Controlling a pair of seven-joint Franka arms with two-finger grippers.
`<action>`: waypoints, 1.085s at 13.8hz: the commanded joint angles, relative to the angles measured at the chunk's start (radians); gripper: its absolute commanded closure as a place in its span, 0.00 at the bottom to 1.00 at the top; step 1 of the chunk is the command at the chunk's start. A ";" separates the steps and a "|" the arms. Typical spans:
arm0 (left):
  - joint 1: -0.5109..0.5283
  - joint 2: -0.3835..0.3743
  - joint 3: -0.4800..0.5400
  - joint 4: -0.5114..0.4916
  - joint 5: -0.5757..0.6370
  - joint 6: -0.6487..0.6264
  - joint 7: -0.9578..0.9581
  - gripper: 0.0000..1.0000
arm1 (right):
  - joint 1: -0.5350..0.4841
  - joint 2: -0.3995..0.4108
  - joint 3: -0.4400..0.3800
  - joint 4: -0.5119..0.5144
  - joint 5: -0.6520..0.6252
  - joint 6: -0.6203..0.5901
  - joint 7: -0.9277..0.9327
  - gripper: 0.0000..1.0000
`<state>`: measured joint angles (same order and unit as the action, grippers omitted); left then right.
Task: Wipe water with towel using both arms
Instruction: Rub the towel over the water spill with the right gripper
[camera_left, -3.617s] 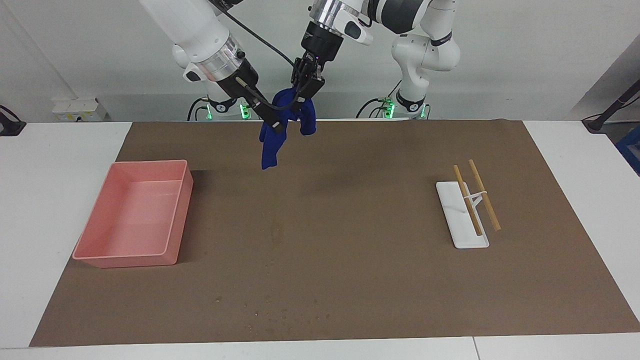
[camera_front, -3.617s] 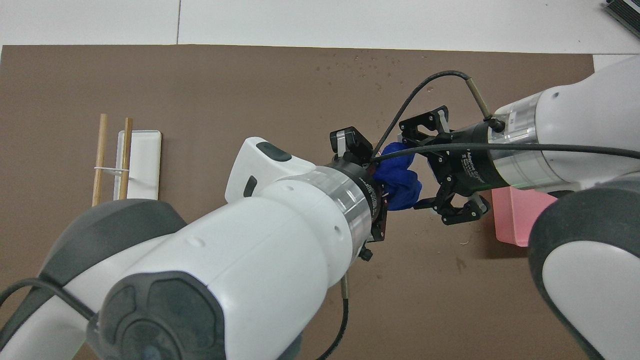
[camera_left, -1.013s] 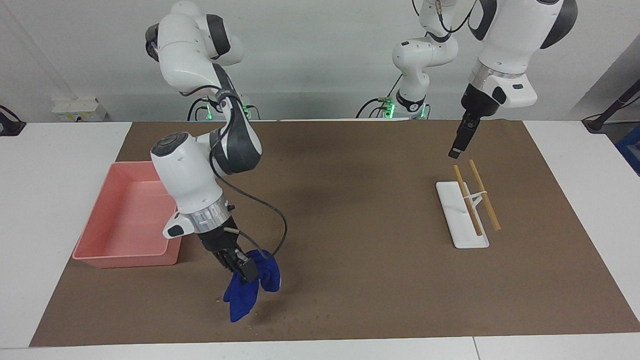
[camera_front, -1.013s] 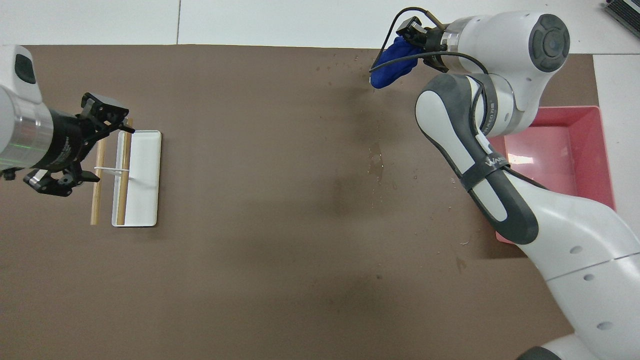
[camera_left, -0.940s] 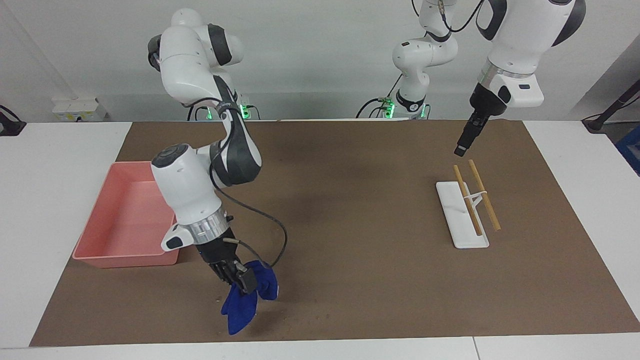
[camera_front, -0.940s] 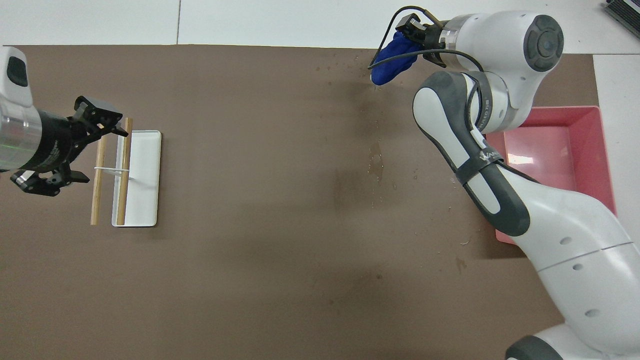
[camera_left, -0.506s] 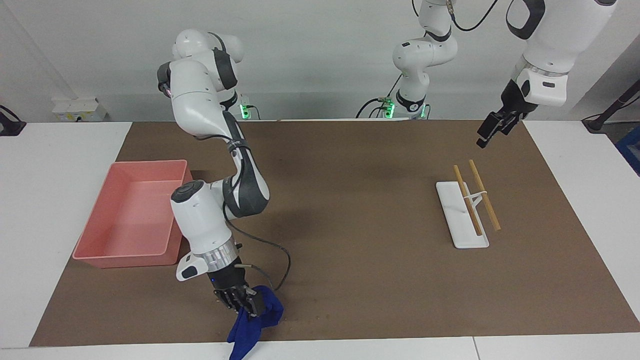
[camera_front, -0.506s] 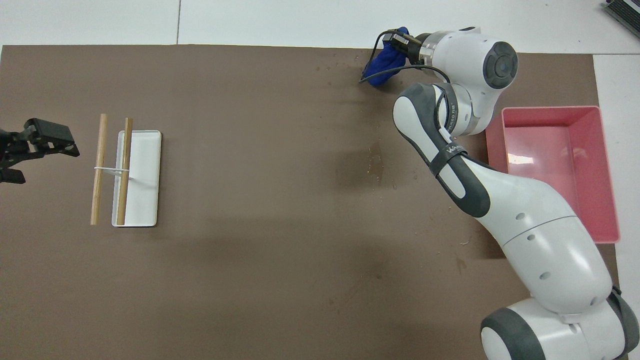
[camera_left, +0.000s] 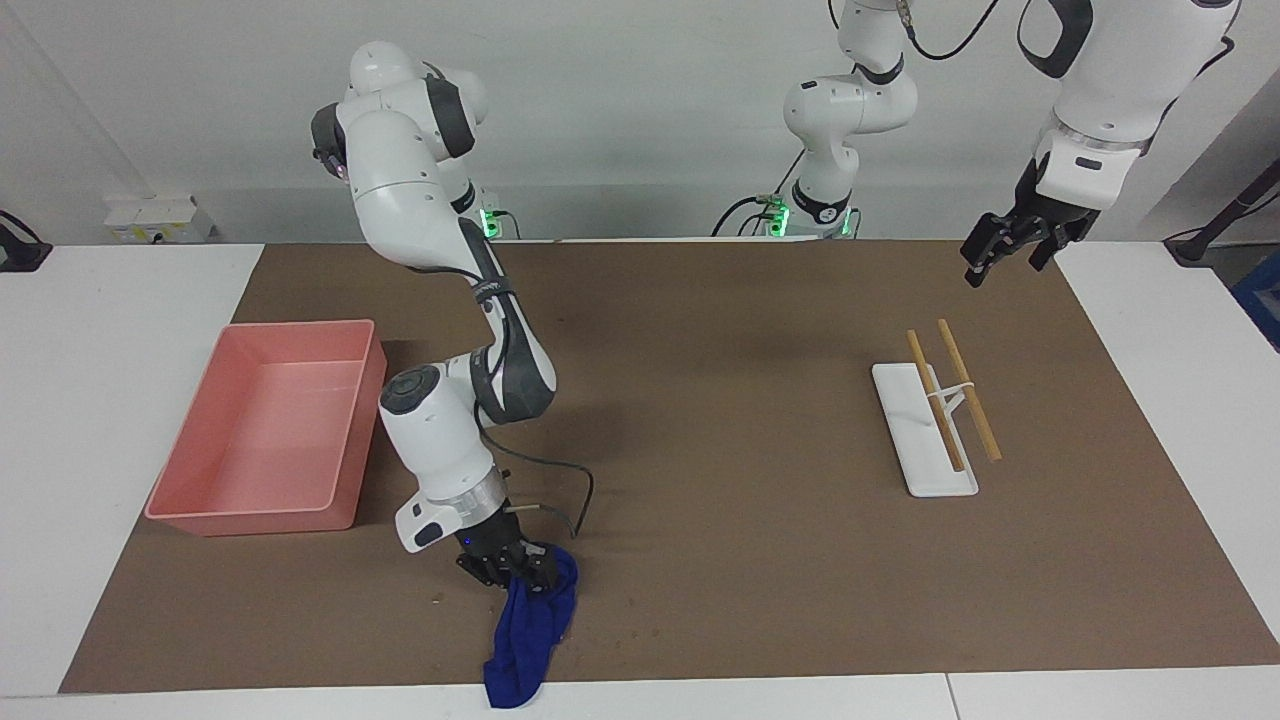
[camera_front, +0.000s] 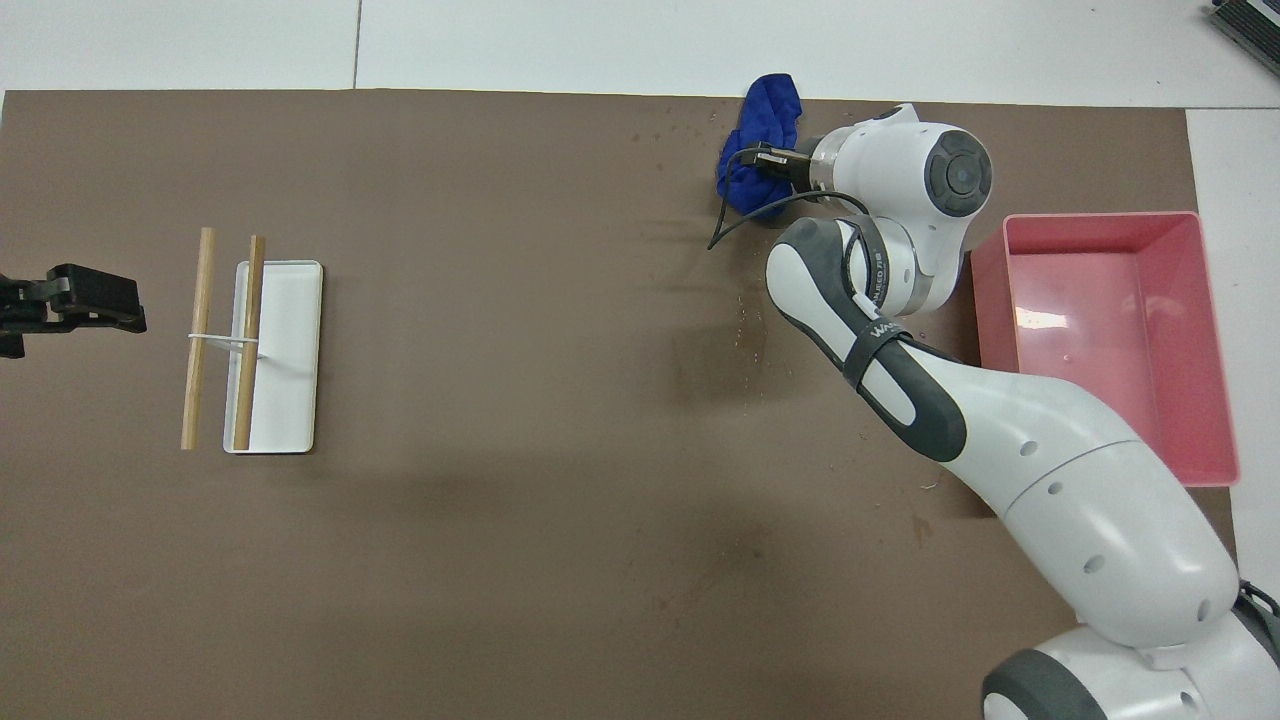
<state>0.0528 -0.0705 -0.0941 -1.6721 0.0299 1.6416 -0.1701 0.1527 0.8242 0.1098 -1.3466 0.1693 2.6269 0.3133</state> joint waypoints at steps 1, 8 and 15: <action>-0.013 -0.017 0.020 -0.004 0.021 -0.032 0.072 0.00 | -0.019 -0.103 0.011 -0.187 -0.001 -0.002 -0.020 1.00; -0.025 0.076 0.019 0.075 0.010 -0.072 0.070 0.00 | -0.028 -0.315 0.011 -0.570 -0.001 -0.016 -0.019 1.00; -0.045 0.045 0.020 0.023 0.016 -0.072 0.064 0.00 | 0.054 -0.497 0.011 -0.879 -0.001 -0.016 -0.016 1.00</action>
<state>0.0176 -0.0114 -0.0872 -1.6395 0.0303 1.5894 -0.1092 0.1706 0.3467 0.1129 -2.0607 0.1701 2.6276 0.3087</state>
